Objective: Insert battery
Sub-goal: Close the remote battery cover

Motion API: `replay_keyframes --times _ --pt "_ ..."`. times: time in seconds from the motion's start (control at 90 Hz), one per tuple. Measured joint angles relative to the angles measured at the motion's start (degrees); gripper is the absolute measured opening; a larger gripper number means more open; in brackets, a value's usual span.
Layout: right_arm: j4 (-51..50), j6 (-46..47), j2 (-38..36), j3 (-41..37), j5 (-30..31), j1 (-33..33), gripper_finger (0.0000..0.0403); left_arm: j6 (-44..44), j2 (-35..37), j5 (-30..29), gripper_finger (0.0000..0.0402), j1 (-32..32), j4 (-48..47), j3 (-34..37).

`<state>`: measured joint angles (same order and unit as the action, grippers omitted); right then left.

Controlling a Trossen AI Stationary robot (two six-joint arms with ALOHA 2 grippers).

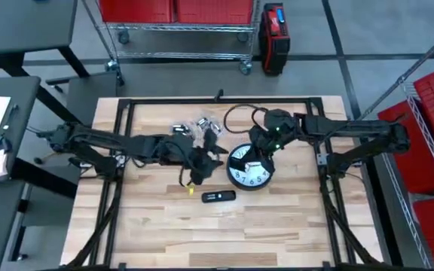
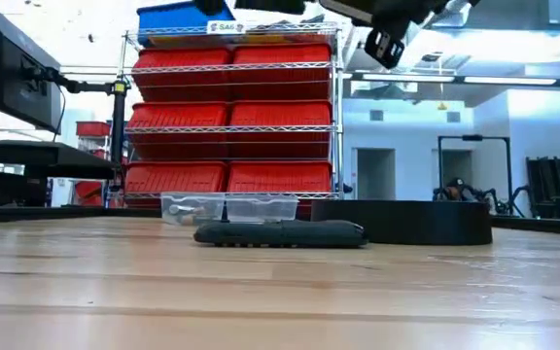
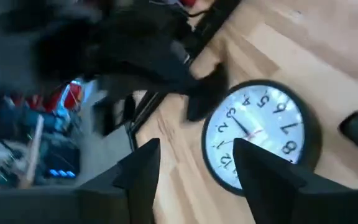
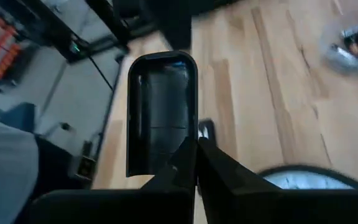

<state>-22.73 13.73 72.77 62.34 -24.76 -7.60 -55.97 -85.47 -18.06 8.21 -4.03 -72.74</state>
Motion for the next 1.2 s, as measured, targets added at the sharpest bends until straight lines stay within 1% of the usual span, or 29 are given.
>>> replay_keyframes --times 0.189,0.311,0.467,0.6,0.722,1.056,1.1,1.2 --pt "-0.05 1.27 0.02 0.16 -1.46 -0.10 0.0000 -2.81 -3.76 -0.35 0.0177 0.09 3.81 -2.59" --pt "-0.02 1.36 0.02 0.16 -2.44 -0.10 0.0000 -3.40 -3.71 0.05 0.0176 0.07 4.60 -2.64" --pt "-0.46 1.20 0.04 0.16 -3.59 -0.39 0.0000 -3.55 -3.74 0.21 0.0176 0.09 3.07 -2.61" --pt "-0.35 1.01 0.04 0.16 -5.24 -0.81 0.0000 -6.05 -3.69 0.24 0.0170 0.49 3.16 -2.59" --pt "-0.35 0.97 0.04 0.16 -5.54 -0.82 0.0000 -7.93 -3.69 0.31 0.0140 0.82 3.12 -2.59" --pt "-0.43 1.21 0.02 0.16 -6.84 -0.85 0.0000 -8.31 -3.69 0.35 0.0016 1.04 2.77 -2.53" --pt "-0.44 1.21 0.02 0.16 -6.99 -0.90 0.0000 -8.06 -3.69 0.35 0.0009 1.24 2.66 -2.52" --pt "-0.27 1.30 0.02 0.17 -7.27 -0.89 0.0000 -6.10 -3.69 0.31 0.0009 1.68 2.66 -2.50"
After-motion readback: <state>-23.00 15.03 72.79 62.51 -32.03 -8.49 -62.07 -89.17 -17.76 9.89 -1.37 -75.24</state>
